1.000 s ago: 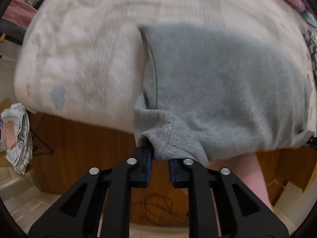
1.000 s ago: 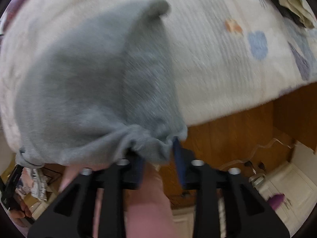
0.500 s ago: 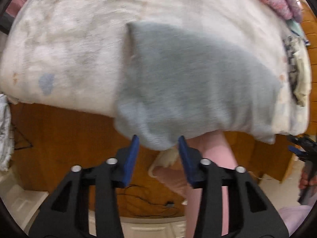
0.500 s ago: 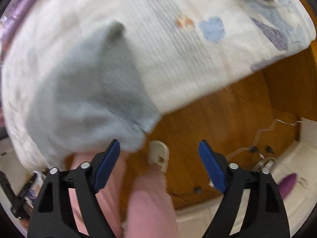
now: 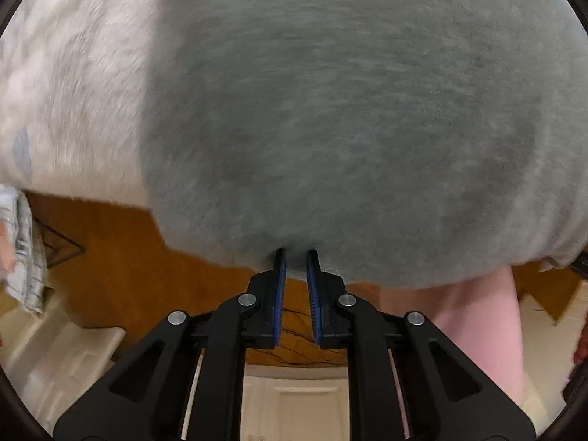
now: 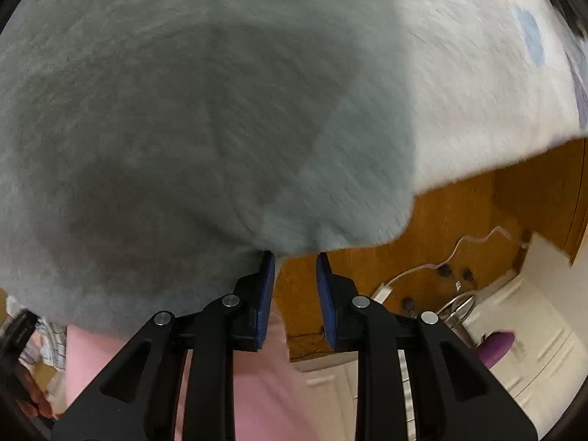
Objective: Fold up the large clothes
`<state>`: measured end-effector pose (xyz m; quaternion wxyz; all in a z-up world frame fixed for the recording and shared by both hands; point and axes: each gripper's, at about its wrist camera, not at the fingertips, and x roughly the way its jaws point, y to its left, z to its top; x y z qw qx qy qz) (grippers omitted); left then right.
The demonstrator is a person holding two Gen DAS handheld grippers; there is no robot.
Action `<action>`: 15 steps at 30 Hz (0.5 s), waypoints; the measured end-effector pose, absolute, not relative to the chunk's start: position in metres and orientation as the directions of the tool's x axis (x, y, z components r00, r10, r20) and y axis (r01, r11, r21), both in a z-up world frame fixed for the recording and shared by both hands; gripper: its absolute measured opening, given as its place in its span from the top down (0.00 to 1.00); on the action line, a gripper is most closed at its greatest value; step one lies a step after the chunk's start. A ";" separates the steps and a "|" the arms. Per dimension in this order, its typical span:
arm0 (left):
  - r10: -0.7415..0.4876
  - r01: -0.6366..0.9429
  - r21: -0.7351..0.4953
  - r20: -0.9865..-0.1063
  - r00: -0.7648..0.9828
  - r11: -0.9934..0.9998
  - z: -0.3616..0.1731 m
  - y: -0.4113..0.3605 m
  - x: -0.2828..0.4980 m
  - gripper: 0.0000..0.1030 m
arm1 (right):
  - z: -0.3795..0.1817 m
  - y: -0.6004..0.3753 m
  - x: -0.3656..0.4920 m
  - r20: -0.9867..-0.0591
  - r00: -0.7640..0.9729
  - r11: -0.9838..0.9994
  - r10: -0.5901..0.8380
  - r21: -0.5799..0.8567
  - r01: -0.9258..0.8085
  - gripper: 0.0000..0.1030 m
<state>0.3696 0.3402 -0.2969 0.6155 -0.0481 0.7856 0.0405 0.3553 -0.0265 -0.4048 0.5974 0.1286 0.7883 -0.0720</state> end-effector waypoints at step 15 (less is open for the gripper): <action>-0.163 -0.375 -0.153 -0.987 0.005 0.914 -0.248 0.429 0.475 0.33 | -0.326 -0.104 0.462 -0.955 0.024 0.842 0.295 0.272 0.466 0.19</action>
